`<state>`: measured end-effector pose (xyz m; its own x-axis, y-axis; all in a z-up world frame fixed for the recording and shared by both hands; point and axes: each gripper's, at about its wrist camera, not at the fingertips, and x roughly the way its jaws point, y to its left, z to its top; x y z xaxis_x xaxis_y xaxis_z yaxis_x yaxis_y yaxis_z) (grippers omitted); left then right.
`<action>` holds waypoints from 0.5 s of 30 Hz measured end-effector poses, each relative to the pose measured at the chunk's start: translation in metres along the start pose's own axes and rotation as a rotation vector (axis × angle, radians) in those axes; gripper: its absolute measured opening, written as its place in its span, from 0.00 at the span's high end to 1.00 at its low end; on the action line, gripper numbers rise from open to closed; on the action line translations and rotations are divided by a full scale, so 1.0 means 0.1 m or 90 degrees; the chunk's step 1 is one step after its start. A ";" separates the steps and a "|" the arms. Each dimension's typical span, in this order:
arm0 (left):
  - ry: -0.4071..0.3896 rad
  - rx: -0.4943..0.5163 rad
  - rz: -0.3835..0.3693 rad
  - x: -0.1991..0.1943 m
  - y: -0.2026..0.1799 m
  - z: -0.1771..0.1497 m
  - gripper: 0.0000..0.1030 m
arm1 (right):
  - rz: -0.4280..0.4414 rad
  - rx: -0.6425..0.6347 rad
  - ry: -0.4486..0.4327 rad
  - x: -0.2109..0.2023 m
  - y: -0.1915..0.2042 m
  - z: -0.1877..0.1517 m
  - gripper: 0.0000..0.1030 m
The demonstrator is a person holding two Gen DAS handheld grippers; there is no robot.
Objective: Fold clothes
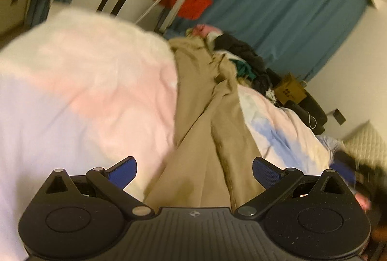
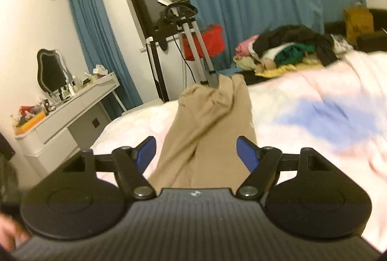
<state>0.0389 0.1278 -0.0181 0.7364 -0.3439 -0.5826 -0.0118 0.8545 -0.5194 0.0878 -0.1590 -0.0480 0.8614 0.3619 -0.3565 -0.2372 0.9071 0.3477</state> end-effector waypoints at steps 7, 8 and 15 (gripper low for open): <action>0.069 -0.178 -0.009 0.03 0.38 -0.13 0.12 | -0.015 0.099 0.065 -0.16 -0.38 -0.32 0.27; 0.080 -0.187 0.003 0.04 0.41 -0.15 0.14 | -0.013 0.108 0.066 -0.17 -0.40 -0.33 0.27; 0.154 -0.251 0.089 0.14 0.58 -0.24 0.42 | -0.006 0.149 0.061 -0.25 -0.52 -0.39 0.27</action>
